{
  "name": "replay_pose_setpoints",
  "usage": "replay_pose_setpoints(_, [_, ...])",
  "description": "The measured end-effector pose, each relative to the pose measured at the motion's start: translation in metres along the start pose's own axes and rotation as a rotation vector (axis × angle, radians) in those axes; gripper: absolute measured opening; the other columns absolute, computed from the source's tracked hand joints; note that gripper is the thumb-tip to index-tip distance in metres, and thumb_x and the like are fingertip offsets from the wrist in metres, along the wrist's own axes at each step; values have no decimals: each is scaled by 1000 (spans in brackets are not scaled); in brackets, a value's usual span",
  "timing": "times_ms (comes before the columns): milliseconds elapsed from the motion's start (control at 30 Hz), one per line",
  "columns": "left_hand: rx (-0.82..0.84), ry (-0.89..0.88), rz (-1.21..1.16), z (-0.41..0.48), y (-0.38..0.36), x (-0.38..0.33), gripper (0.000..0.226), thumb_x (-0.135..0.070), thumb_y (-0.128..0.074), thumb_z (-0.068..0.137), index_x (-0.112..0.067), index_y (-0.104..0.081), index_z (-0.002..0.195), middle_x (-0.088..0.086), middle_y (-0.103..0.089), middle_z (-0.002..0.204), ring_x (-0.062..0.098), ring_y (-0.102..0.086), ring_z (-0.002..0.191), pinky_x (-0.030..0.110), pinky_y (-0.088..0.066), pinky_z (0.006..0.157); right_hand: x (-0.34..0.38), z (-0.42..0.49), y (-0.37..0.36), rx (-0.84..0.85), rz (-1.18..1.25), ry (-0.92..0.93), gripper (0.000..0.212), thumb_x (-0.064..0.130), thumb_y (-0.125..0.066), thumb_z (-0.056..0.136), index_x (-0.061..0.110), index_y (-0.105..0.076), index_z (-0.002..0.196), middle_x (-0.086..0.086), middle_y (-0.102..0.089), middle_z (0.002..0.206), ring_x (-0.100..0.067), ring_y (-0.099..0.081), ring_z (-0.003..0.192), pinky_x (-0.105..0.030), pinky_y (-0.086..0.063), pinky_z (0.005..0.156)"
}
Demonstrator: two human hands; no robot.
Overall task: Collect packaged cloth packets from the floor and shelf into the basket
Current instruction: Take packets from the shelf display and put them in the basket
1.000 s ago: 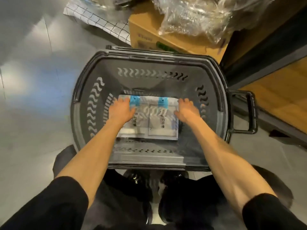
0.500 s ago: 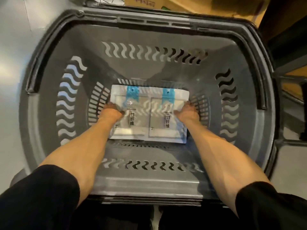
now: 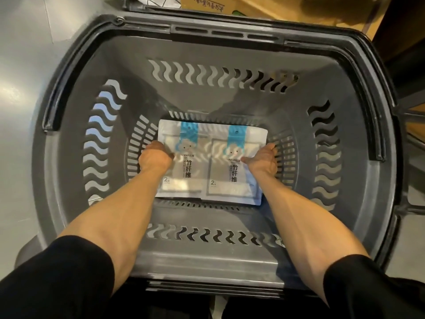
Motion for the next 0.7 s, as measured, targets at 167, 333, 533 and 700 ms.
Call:
replay_pose_setpoints(167, [5, -45, 40, -5, -1, -6, 59, -43, -69, 92, -5, -49, 133, 17, -56, 131, 33, -60, 112, 42, -51, 86, -9, 1, -6, 35, 91, -58, 112, 34, -87, 75, 2, -14, 153, -17, -39, 153, -33, -44, 137, -38, -41, 106])
replay_pose_setpoints(333, [42, -21, -174, -3, -10, -2, 68, -46, -72, 89, -1, -45, 133, 17, -57, 124, 26, -61, 97, 33, -51, 72, -16, 7, -8, 86, 157, -83, 93, 31, -86, 76, 2, -29, 144, -17, -52, 142, -34, -54, 128, -38, -47, 100])
replay_pose_setpoints(533, [208, 49, -877, -9, -18, 3, 54, -25, -76, 89, -11, -49, 133, 12, -64, 114, 25, -62, 106, 46, -52, 97, -16, 1, -1, 175, 301, -65, 63, 27, -83, 79, 8, -56, 132, -6, -63, 130, -28, -64, 114, -40, -54, 96])
replay_pose_setpoints(700, [173, -12, -951, -57, 33, 15, 15, -17, -58, 100, -19, -59, 114, 11, -70, 113, 31, -68, 103, 50, -55, 95, -1, -60, 32, 274, 492, -38, 36, 10, -78, 84, 2, -65, 117, -9, -68, 115, -23, -66, 97, -33, -56, 79])
Point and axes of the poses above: each hand's wrist, its own z-axis towards the middle knuckle, its own y-axis out of the back of the hand, x = y × z, the point moved 9 cm from there along z, towards the middle knuckle
